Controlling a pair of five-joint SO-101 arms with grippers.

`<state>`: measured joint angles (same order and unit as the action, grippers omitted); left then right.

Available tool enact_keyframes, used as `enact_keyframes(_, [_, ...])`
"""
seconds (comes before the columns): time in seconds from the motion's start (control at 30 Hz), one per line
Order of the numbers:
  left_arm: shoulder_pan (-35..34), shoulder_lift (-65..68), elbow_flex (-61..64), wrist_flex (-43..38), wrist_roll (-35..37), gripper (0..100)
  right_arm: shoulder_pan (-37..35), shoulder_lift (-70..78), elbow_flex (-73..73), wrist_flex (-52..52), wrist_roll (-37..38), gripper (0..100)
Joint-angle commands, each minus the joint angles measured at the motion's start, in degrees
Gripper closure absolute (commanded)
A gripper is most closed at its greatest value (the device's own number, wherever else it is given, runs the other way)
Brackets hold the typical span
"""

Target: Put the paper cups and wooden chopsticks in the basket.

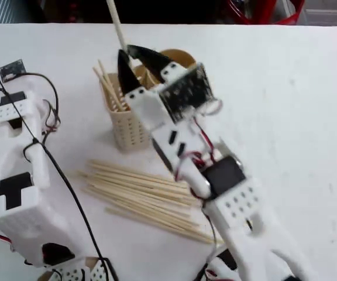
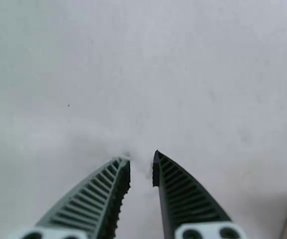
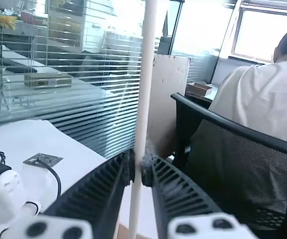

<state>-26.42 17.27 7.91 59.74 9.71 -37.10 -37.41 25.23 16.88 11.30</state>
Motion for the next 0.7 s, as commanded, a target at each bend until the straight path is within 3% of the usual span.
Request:
enact_keyframes(0.0, [0.3,-0.4,-0.3,-0.9,0.7,91,-0.5,10.7,-2.1,-8.7,-1.0,97.7])
enact_keyframes(0.2, [0.3,-0.4,-0.3,-0.9,0.7,91,1.6,13.8,1.8,-10.9,-10.0,98.1])
enact_keyframes(0.37, [0.3,-0.4,-0.3,-0.9,0.7,91,3.1,9.9,12.9,-18.7,-10.1,98.1])
enact_keyframes(0.53, [0.3,-0.4,-0.3,-0.9,0.7,91,3.7,8.6,19.2,-19.5,-10.1,97.3])
enact_keyframes(0.67, [0.3,-0.4,-0.3,-0.9,0.7,91,4.0,8.0,20.1,-19.3,-10.1,83.3])
